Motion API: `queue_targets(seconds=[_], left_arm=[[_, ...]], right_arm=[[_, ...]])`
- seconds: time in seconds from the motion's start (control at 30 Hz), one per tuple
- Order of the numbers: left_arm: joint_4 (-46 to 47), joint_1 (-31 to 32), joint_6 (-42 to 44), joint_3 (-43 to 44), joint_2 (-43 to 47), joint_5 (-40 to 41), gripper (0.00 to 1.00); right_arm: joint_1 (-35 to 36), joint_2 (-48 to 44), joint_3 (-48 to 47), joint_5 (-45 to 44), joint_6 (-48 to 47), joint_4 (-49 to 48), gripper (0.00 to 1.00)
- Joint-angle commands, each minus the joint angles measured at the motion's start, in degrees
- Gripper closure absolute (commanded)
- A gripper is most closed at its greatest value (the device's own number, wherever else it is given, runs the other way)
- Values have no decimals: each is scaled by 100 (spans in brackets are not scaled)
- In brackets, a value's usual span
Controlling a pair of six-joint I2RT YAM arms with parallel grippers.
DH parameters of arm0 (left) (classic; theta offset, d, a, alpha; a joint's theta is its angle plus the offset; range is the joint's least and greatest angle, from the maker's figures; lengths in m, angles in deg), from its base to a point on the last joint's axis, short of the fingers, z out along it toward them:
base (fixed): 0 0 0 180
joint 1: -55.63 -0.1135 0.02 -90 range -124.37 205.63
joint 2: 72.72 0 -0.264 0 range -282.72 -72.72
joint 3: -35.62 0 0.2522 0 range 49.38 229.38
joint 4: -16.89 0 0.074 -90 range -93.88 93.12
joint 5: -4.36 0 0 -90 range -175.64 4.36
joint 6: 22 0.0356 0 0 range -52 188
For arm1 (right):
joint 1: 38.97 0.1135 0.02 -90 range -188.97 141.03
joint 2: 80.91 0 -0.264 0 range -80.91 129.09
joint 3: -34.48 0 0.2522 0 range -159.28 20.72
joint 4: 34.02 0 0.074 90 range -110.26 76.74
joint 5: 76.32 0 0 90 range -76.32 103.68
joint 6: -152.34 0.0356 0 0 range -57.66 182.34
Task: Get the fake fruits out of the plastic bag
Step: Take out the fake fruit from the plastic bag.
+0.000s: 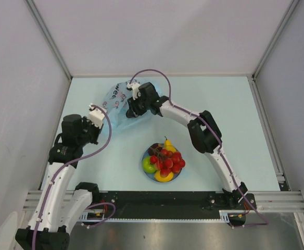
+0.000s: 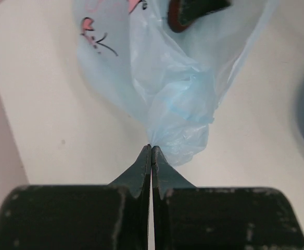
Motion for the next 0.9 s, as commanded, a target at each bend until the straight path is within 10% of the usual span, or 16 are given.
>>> queue_targets(seconds=[0.0,0.17,0.27,0.43,0.87], left_arm=[[565,-169,453,145,71,756,100],[610,-196,-48,434,-385,1109,92],[575,-231,-180,715,-614,1118,36],[794,-231,-689,1111,-703,1118,1],[1041,-248,-884,1164,-615,899,0]], right_arm=[[249,-801,115,386,329,-23,100],[302,-1310,132,509,382,65,100],[188,-1836,369,623,269,118,100],[170,-3023,1640,1088,-372,267,100],[-295,-4186,3253,2407,-1858,1840,98]])
